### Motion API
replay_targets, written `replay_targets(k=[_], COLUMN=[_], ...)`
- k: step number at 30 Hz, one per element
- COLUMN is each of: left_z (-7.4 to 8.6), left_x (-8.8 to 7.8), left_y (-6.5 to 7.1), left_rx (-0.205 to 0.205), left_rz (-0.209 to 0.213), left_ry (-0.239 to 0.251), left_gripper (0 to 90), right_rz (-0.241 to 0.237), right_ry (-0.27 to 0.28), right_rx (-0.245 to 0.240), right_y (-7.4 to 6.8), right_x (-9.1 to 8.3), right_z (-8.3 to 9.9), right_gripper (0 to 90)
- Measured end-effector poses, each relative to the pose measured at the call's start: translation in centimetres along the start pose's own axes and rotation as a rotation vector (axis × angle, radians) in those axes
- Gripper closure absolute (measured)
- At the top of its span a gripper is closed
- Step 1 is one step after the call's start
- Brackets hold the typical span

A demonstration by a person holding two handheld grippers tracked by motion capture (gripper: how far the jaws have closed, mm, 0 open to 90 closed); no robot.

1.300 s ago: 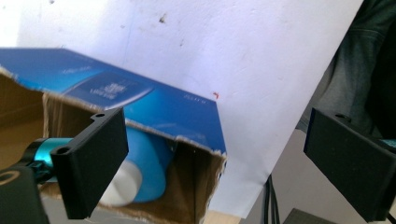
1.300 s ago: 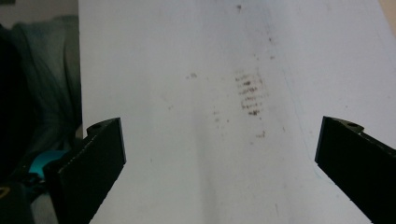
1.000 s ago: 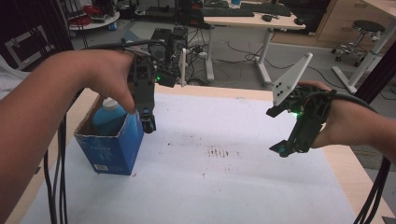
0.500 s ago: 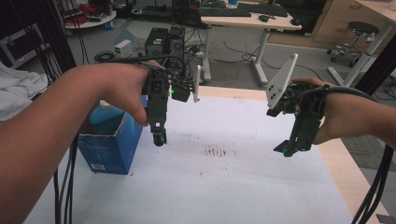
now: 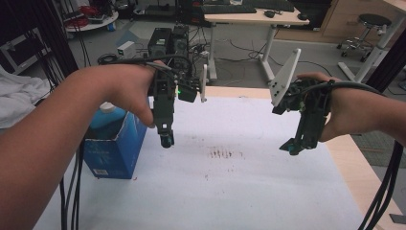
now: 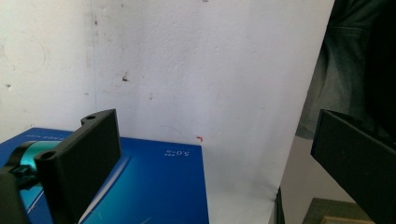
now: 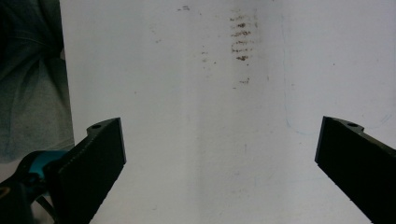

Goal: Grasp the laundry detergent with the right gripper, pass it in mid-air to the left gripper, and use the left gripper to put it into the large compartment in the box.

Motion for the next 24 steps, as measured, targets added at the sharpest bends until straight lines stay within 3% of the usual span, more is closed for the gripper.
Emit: replay_targets(k=[8, 24], left_z=[-0.42, -0.87], left_x=[-0.14, 0.22], left_y=[-0.32, -0.76], left_rx=[0.004, 0.003], left_rz=[0.01, 0.025], left_ry=[-0.014, -0.015], left_gripper=[1.6, 1.6], right_rz=[0.002, -0.002], right_ry=[-0.028, -0.023], right_rx=[-0.017, 0.0], right_y=[0.08, 0.49], right_x=[0.36, 0.56], right_z=[0.29, 0.59], right_gripper=[0.9, 0.9])
Point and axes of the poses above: each handheld gripper's, and its own axes: x roughly forward along the jaws, z roughly out of its underside, y roughly to its right, the point moved 1 cm from there along x, roughly forward along the jaws, and after that the axes turned 2 degrees about -y, right-handed, at the moved point
